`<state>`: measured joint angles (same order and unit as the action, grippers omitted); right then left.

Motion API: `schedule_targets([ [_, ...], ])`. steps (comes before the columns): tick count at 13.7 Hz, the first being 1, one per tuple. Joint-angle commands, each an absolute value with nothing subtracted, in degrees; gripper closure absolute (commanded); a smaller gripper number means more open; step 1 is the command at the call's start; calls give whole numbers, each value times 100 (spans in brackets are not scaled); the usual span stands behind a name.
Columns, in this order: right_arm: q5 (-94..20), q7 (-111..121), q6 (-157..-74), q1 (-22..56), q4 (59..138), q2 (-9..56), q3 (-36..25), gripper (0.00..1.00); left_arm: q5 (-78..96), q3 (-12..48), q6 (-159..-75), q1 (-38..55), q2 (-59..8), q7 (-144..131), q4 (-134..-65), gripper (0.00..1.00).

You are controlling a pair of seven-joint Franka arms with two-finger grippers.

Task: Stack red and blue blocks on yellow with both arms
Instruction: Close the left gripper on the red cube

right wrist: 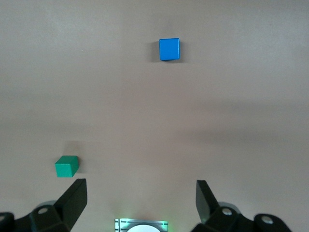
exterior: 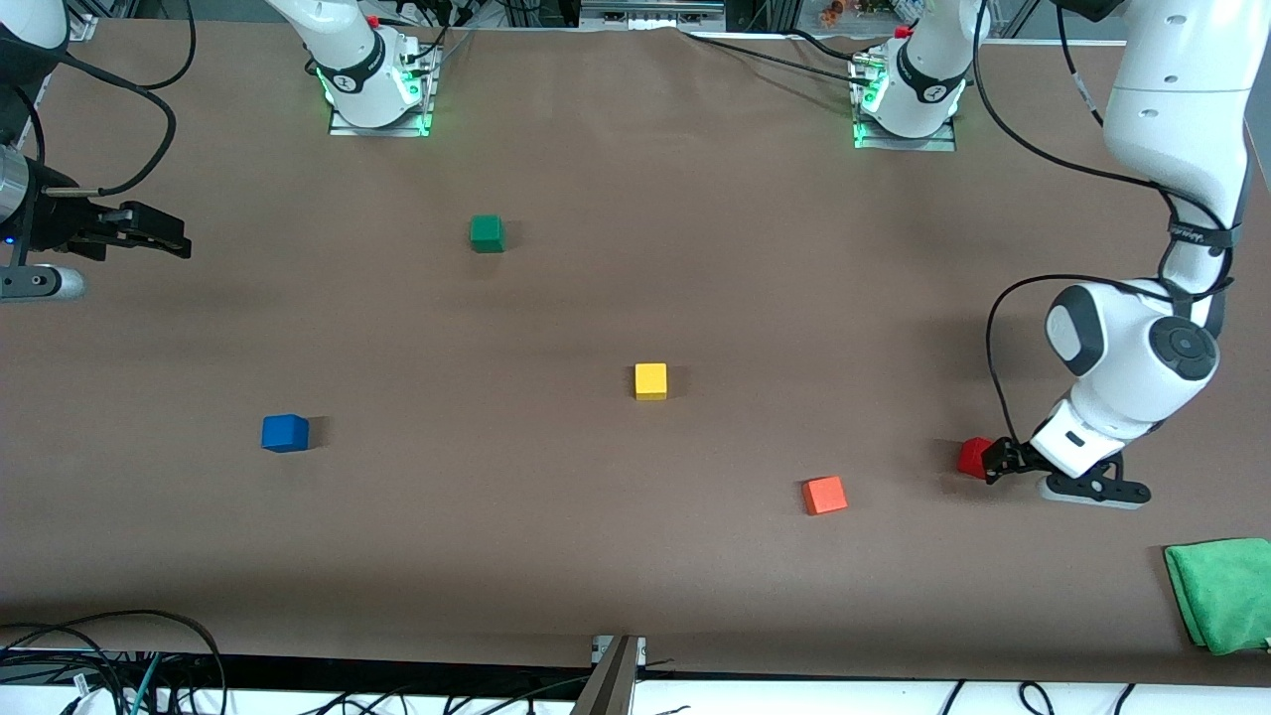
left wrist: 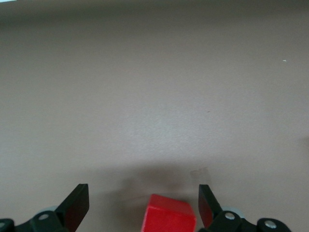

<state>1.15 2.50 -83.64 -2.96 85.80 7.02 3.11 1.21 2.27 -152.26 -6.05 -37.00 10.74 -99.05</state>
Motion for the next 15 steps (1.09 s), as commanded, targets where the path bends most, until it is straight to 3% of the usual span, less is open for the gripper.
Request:
schedule_targets([
  [1,88,246,-8323,-316,8473,729,316,0,132,193,-15267,-387,-3525,661,-10063,0],
  [5,79,246,-8323,-316,8464,730,316,0,123,211,-15066,-387,-3270,441,-10318,0],
  [9,79,246,-8323,-325,8473,738,316,0,123,220,-13697,-378,-3217,483,-10354,0],
  [11,79,246,-8323,-316,8473,738,316,0,123,220,-13439,-422,-3208,789,-10327,0],
  [15,79,246,-8323,-325,8464,738,316,0,114,194,-13395,-413,-3445,923,-9635,0],
])
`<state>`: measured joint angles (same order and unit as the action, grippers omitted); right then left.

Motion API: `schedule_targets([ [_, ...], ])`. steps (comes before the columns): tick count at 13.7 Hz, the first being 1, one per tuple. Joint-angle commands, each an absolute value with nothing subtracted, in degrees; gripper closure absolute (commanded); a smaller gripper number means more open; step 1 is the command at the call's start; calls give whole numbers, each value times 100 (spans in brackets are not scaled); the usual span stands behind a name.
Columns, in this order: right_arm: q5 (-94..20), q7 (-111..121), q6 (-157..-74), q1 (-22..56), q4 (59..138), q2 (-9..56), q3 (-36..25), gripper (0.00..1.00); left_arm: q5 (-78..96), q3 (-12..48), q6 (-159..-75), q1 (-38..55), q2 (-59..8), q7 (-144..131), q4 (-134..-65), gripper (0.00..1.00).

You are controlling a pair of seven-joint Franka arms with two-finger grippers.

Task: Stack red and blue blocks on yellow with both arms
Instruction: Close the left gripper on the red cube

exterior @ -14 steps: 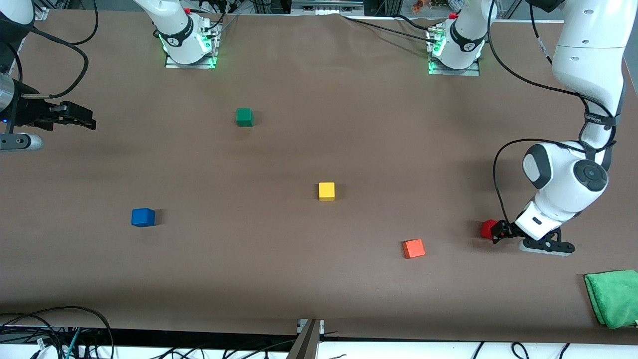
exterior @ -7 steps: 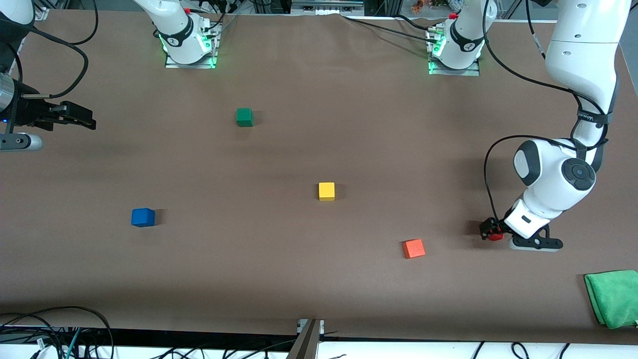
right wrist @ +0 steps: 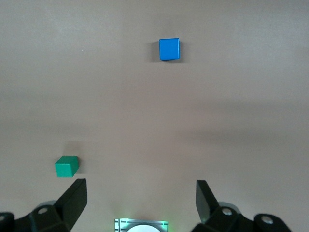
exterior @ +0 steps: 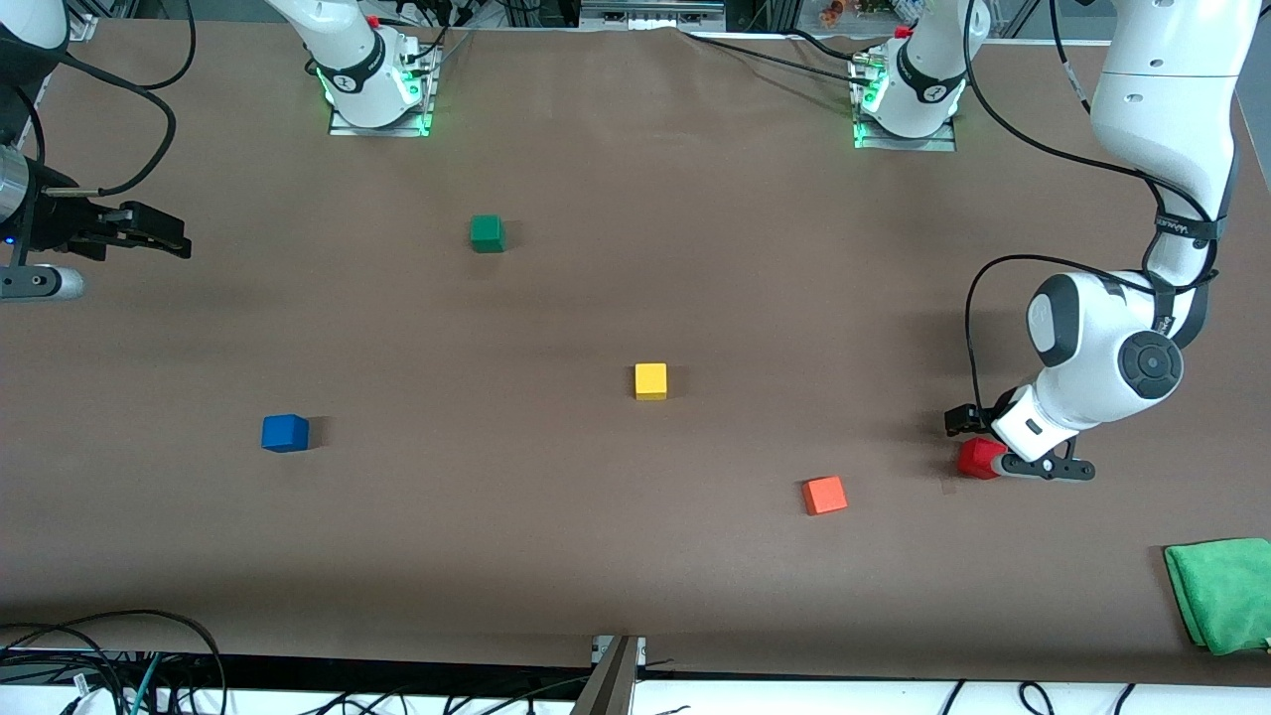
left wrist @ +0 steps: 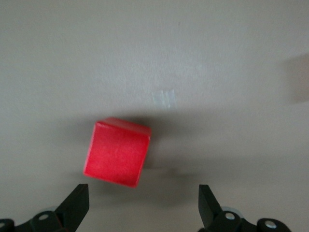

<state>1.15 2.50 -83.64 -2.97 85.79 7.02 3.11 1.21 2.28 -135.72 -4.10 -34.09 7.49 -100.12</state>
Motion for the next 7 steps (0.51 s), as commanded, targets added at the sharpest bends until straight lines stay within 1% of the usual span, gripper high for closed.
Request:
schedule_targets([
  [1,70,246,-8332,-325,8464,738,316,0,114,167,-13395,-439,-3515,1027,-9485,0],
  [3,70,246,-8332,-325,8464,738,316,0,123,149,-13395,-536,-3708,1317,-9300,0],
  [7,70,246,-8332,-325,8473,738,316,0,132,149,-13438,-510,-3788,1310,-9281,0],
])
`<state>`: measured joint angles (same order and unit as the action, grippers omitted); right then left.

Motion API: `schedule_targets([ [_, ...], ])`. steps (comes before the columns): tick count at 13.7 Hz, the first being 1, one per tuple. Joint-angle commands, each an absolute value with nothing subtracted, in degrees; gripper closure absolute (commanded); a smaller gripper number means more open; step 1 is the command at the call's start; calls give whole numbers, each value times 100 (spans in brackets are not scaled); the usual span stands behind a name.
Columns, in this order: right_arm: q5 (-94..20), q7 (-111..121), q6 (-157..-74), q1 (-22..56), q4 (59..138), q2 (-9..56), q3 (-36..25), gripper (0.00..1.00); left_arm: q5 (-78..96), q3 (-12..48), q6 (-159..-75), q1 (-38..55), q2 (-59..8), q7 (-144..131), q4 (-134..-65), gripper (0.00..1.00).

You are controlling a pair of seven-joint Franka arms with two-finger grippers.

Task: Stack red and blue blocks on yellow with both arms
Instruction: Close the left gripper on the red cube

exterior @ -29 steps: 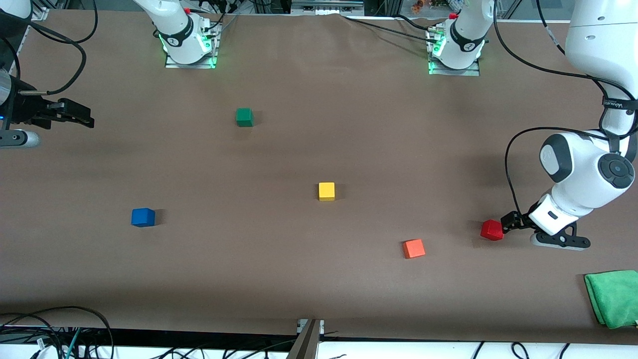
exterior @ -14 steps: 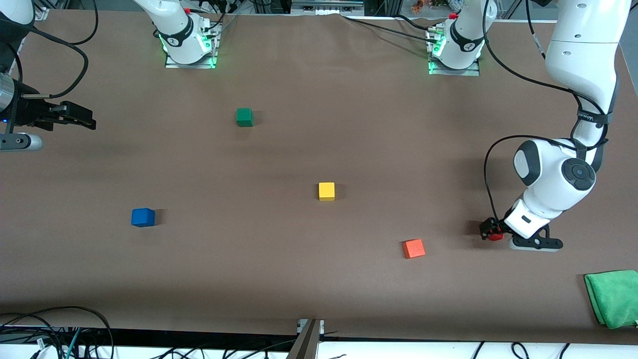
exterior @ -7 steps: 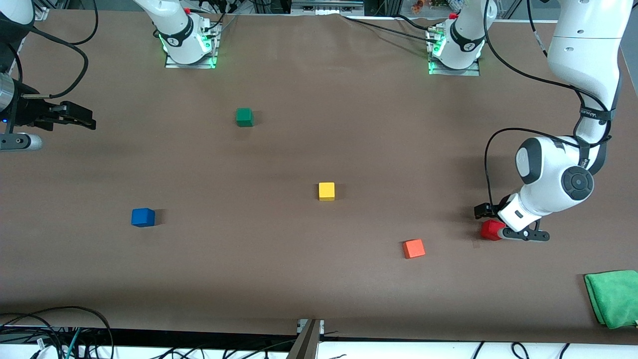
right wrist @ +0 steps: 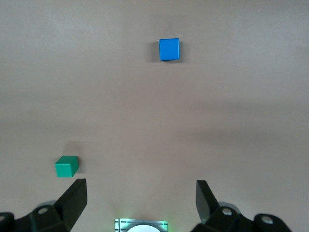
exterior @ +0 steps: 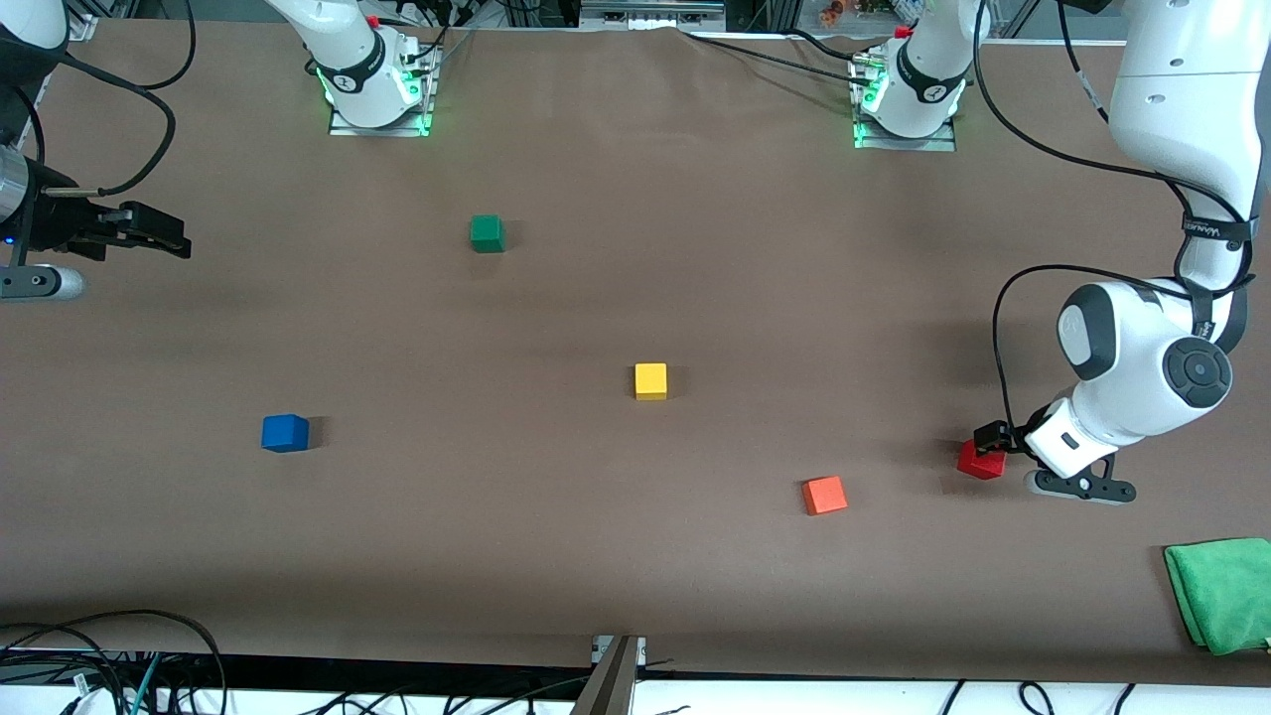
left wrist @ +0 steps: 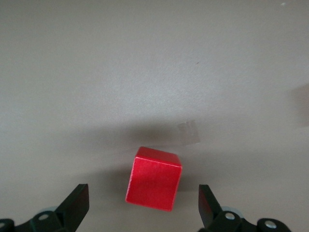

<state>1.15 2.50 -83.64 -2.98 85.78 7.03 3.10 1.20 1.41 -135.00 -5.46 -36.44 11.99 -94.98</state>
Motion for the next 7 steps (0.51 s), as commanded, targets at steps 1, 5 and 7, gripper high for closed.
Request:
schedule_targets([
  [1,79,246,-8349,-325,8473,764,316,0,141,149,-13465,-475,-3814,1292,-9281,0],
  [5,70,246,-8385,-325,8473,773,316,0,141,149,-13491,-439,-3876,1292,-9281,0],
  [7,70,246,-8385,-325,8473,773,316,0,132,149,-13587,-448,-3920,1309,-9281,0],
])
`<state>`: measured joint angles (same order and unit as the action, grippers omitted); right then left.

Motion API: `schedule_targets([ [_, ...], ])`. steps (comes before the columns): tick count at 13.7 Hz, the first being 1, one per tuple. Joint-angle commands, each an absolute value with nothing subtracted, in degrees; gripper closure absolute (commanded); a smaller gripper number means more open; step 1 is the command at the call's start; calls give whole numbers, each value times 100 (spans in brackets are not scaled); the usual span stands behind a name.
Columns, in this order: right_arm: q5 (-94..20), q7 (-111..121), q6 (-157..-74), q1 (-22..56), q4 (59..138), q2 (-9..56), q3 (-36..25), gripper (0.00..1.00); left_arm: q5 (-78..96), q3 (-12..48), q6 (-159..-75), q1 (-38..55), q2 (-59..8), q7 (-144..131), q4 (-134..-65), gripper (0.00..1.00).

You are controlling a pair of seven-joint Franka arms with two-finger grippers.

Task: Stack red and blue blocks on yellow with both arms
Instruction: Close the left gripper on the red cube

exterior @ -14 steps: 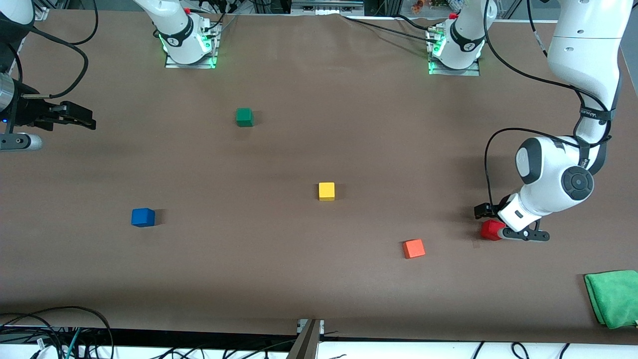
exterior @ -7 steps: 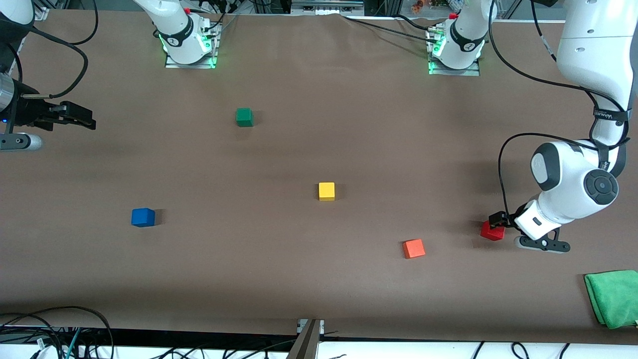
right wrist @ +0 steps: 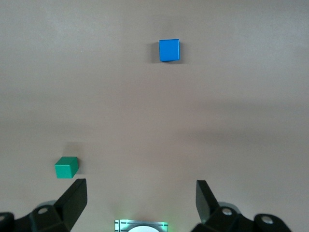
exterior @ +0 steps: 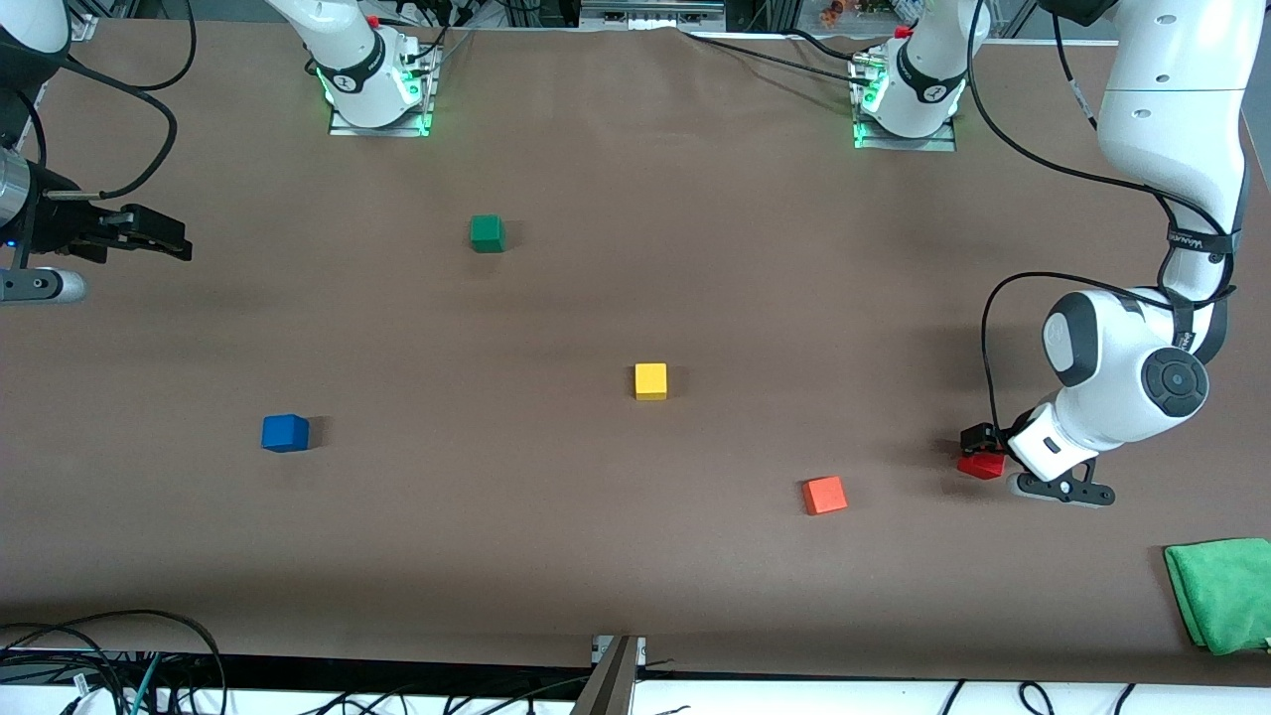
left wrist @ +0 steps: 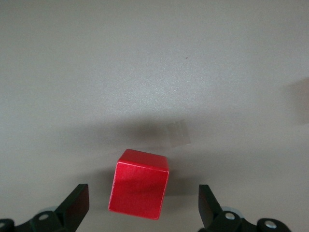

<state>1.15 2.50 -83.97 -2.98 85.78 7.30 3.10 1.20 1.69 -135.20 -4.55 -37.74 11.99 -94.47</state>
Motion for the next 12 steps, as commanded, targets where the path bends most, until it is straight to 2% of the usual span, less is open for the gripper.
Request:
schedule_targets([
  [1,70,246,-8385,-334,8473,782,316,0,132,149,-13623,-483,-3972,1353,-9273,0],
  [11,88,246,-8393,-325,8473,879,316,0,132,149,-13869,-501,-4324,1345,-9000,0],
  [12,88,246,-8394,-316,8473,879,316,0,132,149,-13869,-492,-4316,1310,-8991,31],
])
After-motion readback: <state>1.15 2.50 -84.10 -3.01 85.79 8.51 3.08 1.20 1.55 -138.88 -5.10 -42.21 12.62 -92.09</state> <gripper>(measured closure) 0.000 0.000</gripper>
